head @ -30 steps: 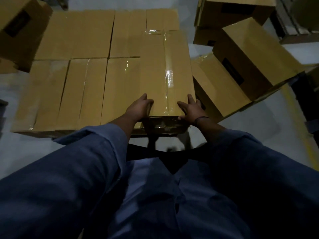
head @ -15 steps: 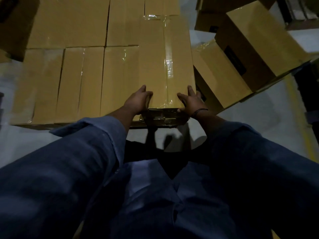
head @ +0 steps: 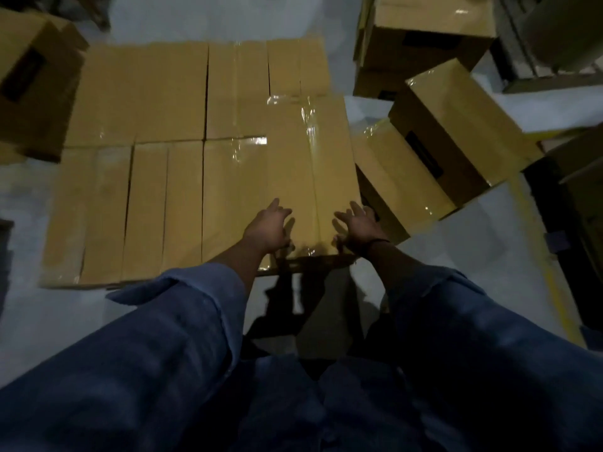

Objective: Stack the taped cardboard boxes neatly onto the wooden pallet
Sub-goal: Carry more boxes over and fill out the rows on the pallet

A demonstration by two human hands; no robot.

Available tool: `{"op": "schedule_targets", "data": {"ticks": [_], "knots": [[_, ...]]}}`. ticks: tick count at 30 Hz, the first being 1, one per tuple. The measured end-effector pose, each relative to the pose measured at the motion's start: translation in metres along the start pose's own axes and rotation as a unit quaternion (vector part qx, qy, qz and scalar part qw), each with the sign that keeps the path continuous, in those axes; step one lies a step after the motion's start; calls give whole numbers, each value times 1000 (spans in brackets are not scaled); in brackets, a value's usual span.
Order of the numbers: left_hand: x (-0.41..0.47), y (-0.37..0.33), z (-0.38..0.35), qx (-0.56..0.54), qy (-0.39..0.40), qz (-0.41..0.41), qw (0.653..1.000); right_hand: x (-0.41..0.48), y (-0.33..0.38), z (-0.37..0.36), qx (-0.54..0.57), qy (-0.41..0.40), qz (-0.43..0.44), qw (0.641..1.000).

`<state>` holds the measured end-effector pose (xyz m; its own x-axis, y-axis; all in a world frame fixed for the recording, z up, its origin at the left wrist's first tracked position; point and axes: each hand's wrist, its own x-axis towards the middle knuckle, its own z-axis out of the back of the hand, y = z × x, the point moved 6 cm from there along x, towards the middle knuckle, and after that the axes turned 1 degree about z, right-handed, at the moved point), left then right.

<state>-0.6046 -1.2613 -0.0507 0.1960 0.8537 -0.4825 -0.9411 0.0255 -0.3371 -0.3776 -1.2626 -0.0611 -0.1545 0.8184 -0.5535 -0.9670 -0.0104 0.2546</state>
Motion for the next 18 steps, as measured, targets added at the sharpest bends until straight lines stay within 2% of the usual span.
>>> {"op": "schedule_targets", "data": {"ticks": [7,13,15,18], "knots": [[34,6,96,-35,-26,-1,999,26,34,83,25,-32,-26,999],[129,-4,118,-14,-25,22,999,124,17,121,135,-46,-44,989],[164,-15,111,-11,-16,45,999,163,-5,123,252,-88,-72,961],[221,-44,94,6,11,56,998,209,-52,121,422,-102,-152,888]]}}
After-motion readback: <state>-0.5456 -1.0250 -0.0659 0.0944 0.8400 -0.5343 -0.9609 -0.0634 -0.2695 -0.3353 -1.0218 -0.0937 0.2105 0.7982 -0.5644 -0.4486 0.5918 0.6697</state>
